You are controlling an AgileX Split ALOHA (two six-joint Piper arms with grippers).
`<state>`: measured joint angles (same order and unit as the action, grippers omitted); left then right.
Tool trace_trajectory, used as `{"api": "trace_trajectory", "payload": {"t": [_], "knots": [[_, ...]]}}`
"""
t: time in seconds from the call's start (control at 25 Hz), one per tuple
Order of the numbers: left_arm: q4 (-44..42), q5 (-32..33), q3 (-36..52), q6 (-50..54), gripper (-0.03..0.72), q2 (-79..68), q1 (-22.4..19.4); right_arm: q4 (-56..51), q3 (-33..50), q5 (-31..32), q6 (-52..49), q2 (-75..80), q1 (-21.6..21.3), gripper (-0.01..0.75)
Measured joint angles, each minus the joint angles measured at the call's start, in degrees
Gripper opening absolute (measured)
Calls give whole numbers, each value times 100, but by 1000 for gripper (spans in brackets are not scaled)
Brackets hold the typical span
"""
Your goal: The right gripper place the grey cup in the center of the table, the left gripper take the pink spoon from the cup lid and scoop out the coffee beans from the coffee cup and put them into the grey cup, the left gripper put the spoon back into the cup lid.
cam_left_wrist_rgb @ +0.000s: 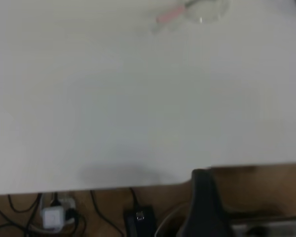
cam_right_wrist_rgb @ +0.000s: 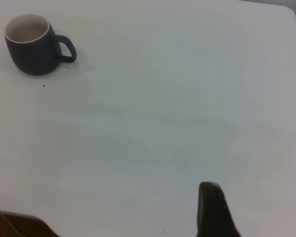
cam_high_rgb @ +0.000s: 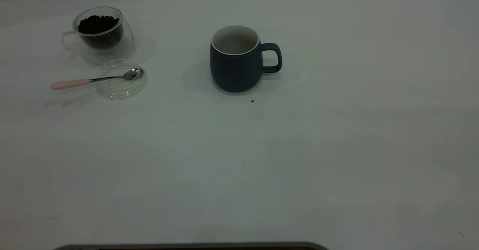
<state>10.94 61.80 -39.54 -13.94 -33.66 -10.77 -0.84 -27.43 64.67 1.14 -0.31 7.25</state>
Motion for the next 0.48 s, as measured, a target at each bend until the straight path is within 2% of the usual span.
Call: {"api": "trace_trajectory", "payload": {"t": [0.2,0.32,0.48], "knots": [[-197,26,956,102,582,891,94,0,0,0,0,0,0,462],[-235,208,1134,188,582,1236,114,0,0,0,0,0,0,462],[-241,219,1152,215,582,1667,386,0,0,0,0,0,0,462]]}}
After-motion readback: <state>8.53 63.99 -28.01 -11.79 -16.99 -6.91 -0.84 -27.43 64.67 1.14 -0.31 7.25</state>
